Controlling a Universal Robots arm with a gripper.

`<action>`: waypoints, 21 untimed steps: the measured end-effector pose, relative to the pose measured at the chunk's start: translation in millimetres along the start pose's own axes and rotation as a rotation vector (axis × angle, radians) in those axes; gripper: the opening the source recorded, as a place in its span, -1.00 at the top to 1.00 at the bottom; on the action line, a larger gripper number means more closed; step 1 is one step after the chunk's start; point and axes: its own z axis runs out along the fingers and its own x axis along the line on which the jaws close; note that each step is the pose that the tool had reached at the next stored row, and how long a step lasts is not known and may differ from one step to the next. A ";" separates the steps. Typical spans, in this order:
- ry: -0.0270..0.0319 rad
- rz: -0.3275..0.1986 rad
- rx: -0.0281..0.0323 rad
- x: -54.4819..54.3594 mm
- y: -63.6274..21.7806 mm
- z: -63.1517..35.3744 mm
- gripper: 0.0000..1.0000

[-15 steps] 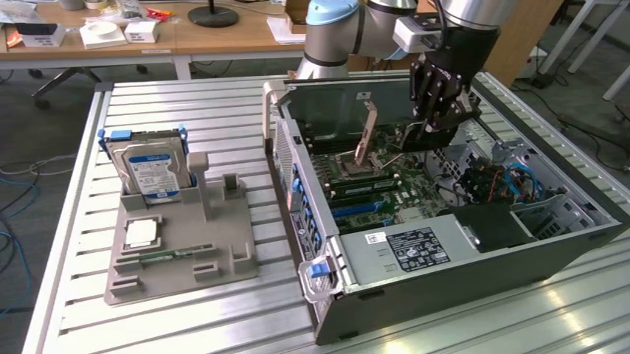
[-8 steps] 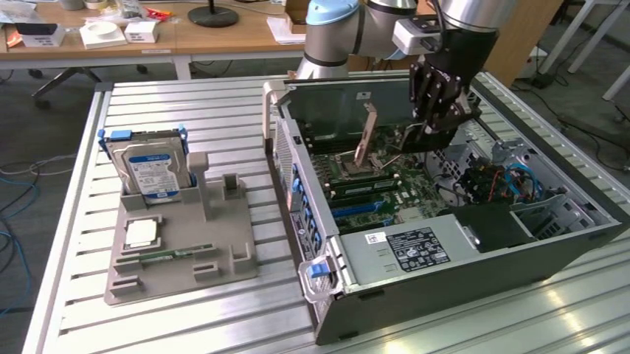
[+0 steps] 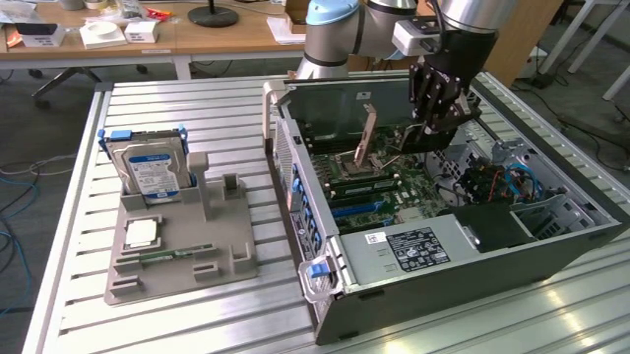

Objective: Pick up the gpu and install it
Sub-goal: 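Insert the gpu into the slot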

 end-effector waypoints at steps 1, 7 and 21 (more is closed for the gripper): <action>-0.0002 0.000 0.0000 0.0 0.0 0.5 0.47; 0.0002 0.000 -0.0001 0.1 0.0 1.7 0.47; -0.0002 0.000 0.0000 0.0 0.0 3.6 0.47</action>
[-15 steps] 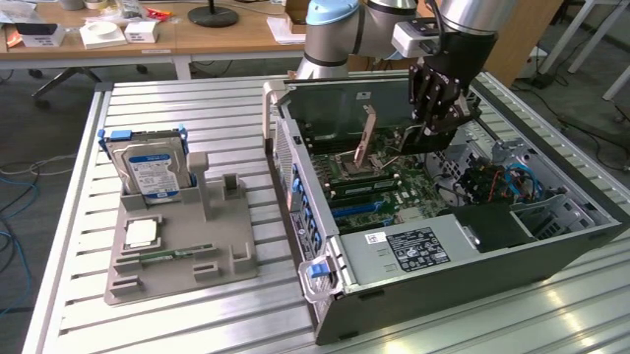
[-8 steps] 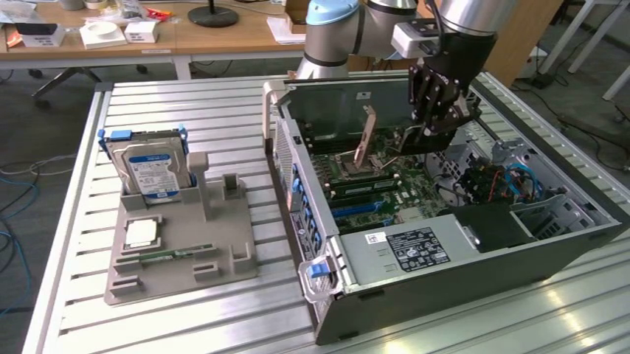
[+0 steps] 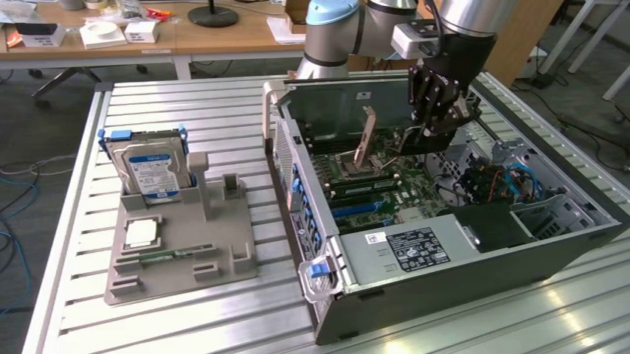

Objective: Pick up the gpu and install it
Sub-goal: 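Insert the gpu into the slot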

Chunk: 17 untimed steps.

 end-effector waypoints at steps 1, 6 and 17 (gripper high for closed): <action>0.0001 0.000 0.0000 0.0 0.0 0.1 0.47; -0.0005 0.000 0.0000 0.0 0.0 0.2 0.47; -0.0010 0.000 0.0000 0.0 0.1 3.0 0.47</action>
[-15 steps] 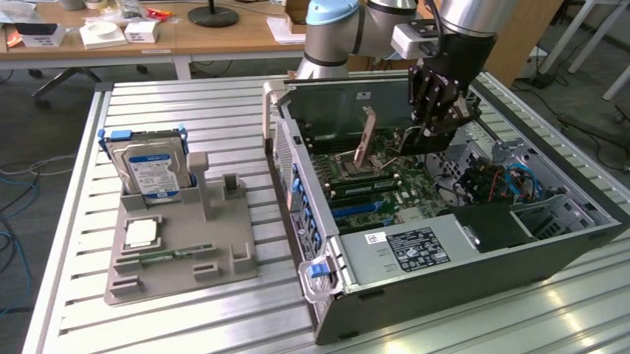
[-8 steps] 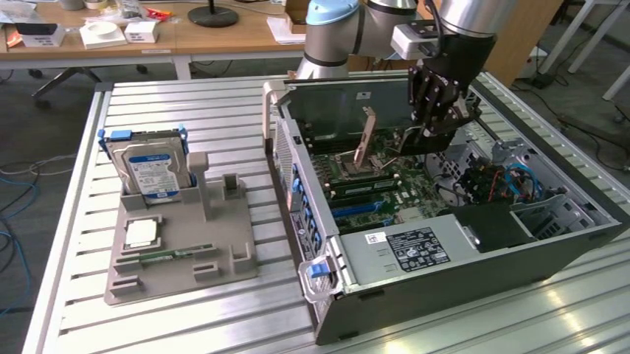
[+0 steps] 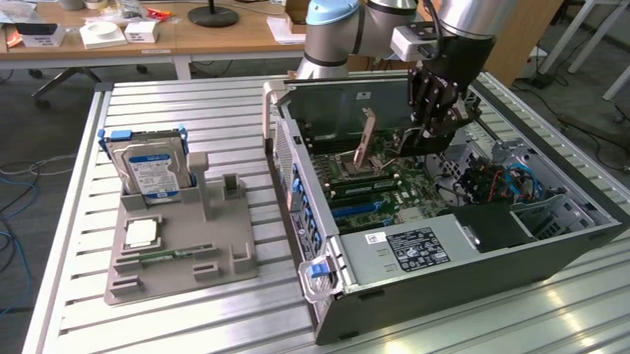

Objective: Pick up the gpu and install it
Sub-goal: 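Insert the gpu into the slot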

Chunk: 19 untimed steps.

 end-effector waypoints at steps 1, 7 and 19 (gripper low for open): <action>0.0000 0.000 0.0000 0.0 0.0 0.8 0.47; -0.0023 0.000 0.0002 0.0 0.0 4.8 0.47; -0.0158 0.000 0.0057 0.2 4.8 7.7 0.47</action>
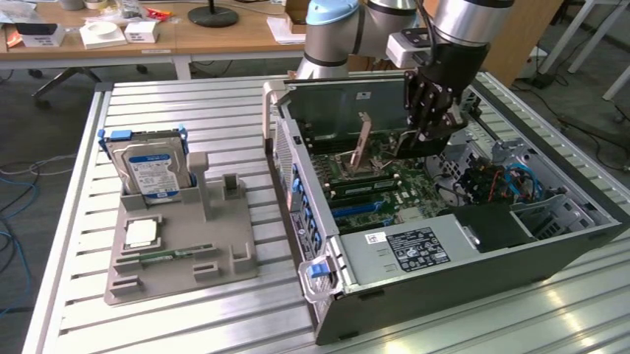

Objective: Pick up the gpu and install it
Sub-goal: 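Insert the gpu into the slot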

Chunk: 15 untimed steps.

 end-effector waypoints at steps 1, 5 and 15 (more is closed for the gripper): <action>0.0000 0.000 0.0002 0.0 0.9 0.1 0.47; 0.0000 0.000 0.0012 0.0 5.1 0.2 0.47; 0.0001 0.000 0.0081 0.2 8.7 5.2 0.47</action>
